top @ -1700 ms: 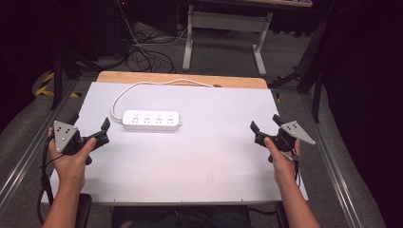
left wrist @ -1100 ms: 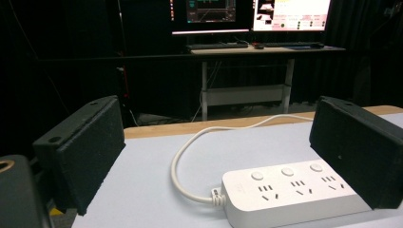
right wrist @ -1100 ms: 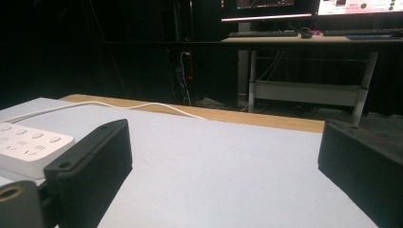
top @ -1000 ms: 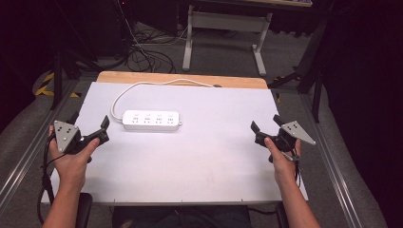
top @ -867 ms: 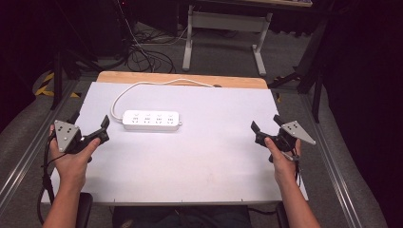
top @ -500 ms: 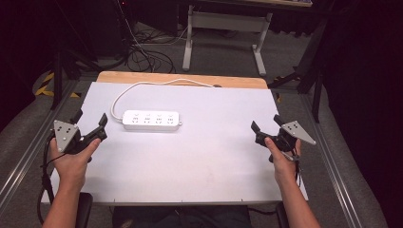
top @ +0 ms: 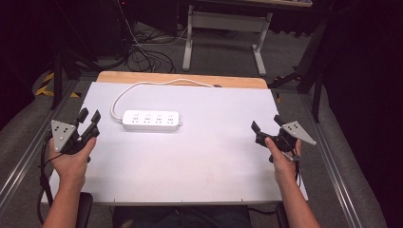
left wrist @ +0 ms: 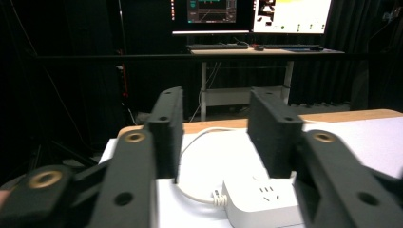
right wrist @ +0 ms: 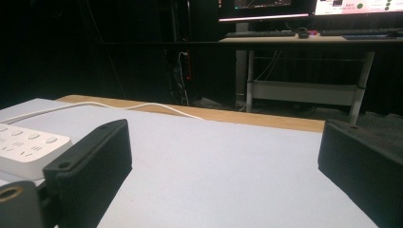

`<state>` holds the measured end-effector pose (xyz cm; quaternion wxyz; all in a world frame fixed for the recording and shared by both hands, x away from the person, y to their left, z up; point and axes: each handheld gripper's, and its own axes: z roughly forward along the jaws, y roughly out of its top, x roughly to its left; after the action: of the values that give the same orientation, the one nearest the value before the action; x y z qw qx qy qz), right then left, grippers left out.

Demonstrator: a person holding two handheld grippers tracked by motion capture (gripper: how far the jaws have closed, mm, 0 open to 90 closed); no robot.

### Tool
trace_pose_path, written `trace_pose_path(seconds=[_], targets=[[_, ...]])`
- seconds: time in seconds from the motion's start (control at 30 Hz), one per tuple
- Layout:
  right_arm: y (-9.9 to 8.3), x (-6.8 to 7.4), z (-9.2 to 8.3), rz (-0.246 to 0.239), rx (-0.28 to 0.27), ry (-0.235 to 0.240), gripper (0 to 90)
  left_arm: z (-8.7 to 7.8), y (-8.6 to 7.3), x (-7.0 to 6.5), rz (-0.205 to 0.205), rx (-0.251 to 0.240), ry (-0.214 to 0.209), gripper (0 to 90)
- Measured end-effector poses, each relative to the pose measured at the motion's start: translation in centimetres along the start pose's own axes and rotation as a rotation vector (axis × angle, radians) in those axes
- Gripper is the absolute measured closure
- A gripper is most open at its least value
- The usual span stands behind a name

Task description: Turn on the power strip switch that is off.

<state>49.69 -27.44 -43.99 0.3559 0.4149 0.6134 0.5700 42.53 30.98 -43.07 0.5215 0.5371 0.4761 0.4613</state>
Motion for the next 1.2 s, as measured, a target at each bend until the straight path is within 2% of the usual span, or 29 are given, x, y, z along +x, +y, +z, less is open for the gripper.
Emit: trace_pose_path(seconds=[0.17,0.23,0.27,0.43,0.5,0.63,0.77,0.9,1.0,1.07,1.2], targets=[[0.0,-0.1,0.0,0.005,-0.001,-0.001,4.6,-0.2,0.1,0.2,-0.023,0.01,0.001,74.6],[0.0,-0.1,-0.1,0.005,-0.001,0.0,4.6,-0.2,0.2,0.3,-0.038,0.019,-0.004,76.5],[0.0,0.0,0.0,0.005,0.001,0.004,4.6,-0.2,0.2,0.3,-0.045,0.022,-0.008,80.8],[-0.1,0.0,0.0,0.008,0.003,0.002,4.7,0.3,0.7,0.4,-0.072,0.028,-0.034,89.7],[-0.1,0.0,-0.1,0.007,0.002,0.002,4.8,0.4,1.0,0.4,-0.079,0.04,-0.044,89.9],[-0.2,-0.1,-0.1,0.01,0.005,0.003,4.8,0.4,1.8,0.1,-0.085,0.054,-0.018,90.0],[-0.3,-0.1,0.0,0.015,0.009,0.005,4.9,0.6,2.5,-0.2,-0.096,0.065,-0.019,90.0],[-0.3,-0.1,0.2,0.013,0.016,0.007,4.9,1.3,3.0,-0.4,-0.107,0.097,-0.024,90.0],[-0.4,-0.1,0.3,0.013,0.019,0.009,5.0,2.0,3.4,-0.8,-0.09,0.138,-0.024,90.0],[-0.4,-0.1,0.2,0.014,0.016,0.01,5.0,2.6,3.7,-1.3,-0.069,0.162,-0.028,90.0],[-0.3,-0.3,0.2,0.017,0.016,0.007,5.0,4.0,4.2,-2.7,-0.055,0.205,-0.054,90.0]])
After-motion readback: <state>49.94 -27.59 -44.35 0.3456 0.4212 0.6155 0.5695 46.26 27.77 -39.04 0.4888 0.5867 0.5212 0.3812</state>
